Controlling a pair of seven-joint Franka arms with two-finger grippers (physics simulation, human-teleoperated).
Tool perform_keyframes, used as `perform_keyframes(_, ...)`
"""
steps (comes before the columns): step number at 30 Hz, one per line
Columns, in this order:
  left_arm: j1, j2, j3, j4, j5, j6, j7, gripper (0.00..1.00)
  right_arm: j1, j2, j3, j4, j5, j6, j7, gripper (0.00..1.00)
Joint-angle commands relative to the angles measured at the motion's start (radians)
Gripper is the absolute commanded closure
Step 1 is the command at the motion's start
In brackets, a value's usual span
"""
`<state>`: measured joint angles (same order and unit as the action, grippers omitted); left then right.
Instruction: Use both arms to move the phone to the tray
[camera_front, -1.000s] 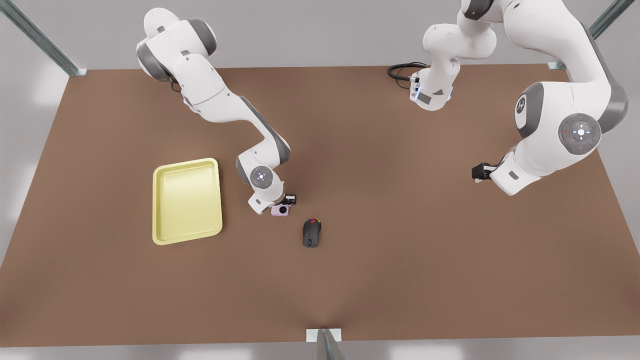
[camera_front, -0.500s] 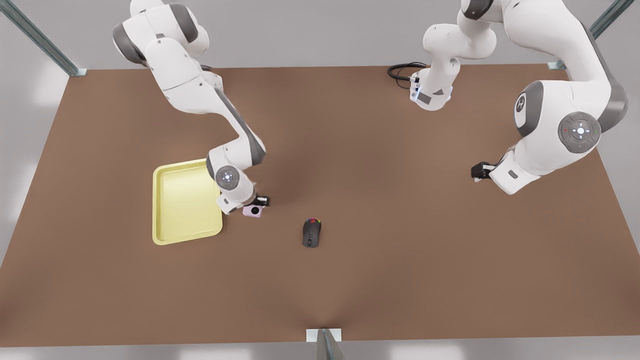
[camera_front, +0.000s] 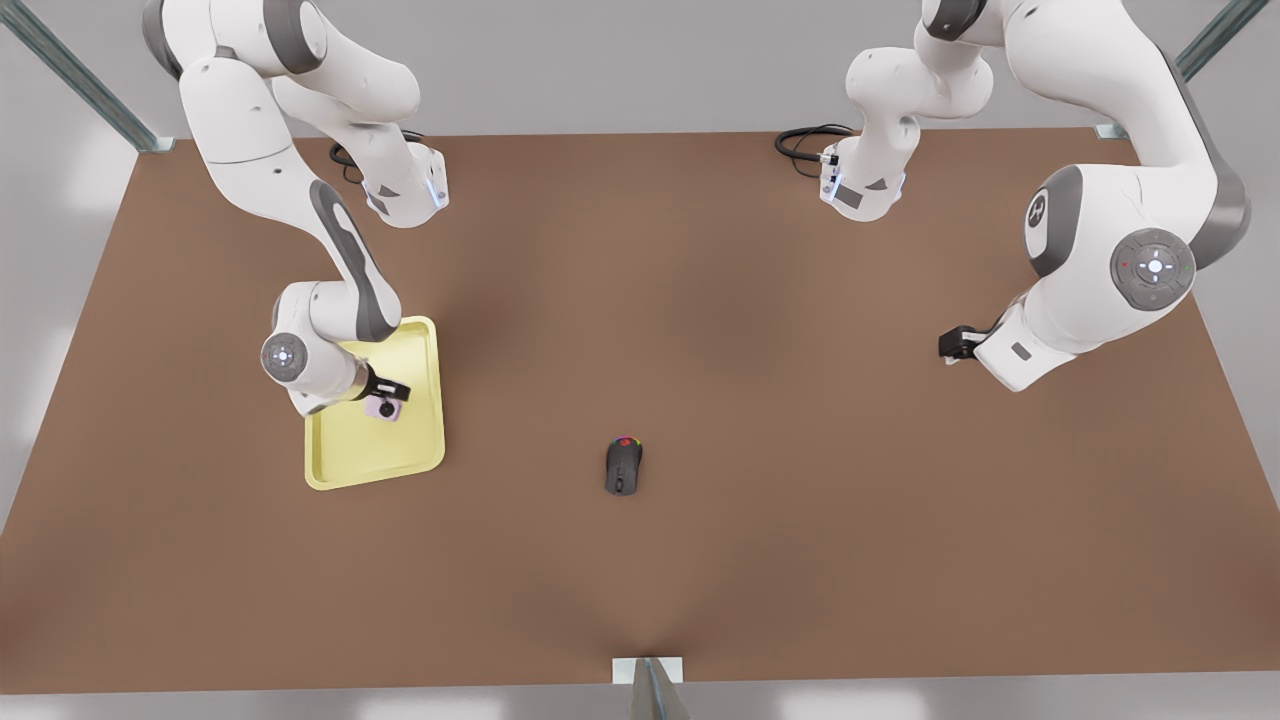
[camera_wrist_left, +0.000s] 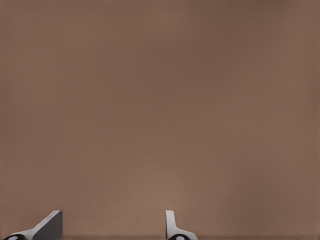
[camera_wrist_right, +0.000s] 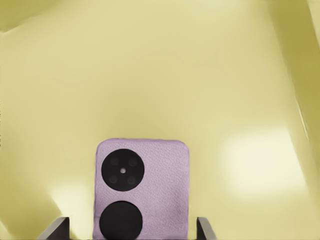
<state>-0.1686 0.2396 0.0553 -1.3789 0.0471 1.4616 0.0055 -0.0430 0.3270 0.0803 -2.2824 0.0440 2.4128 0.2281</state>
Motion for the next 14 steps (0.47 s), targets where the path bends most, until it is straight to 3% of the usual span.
perform_keyframes(1, 0.0, -0.002, 0.0, 0.001, 0.002, -0.001, -0.007, 0.0, 0.0, -0.003, -0.001, 0.004, -0.001, -0.011, -0.328, 0.0)
perform_keyframes(2, 0.0, -0.005, 0.0, 0.001, 0.002, -0.001, -0.005, 0.0, 0.005, -0.019, -0.001, 0.009, -0.001, -0.017, -0.328, 0.0)
perform_keyframes(5, 0.0, -0.005, 0.0, 0.0, 0.002, -0.001, -0.007, 0.0, -0.006, -0.129, -0.017, 0.285, -0.004, -0.392, -0.322, 0.0)
perform_keyframes(9, 0.0, -0.002, 0.0, 0.001, 0.004, -0.001, -0.009, 0.0, -0.106, -0.161, -0.036, 0.828, -0.075, -0.915, -0.322, 0.0)
perform_keyframes(14, 0.0, -0.002, -0.002, 0.001, 0.004, -0.001, -0.01, 0.0, -0.035, -0.166, -0.068, 0.911, -0.101, -1.005, -0.317, 0.0)
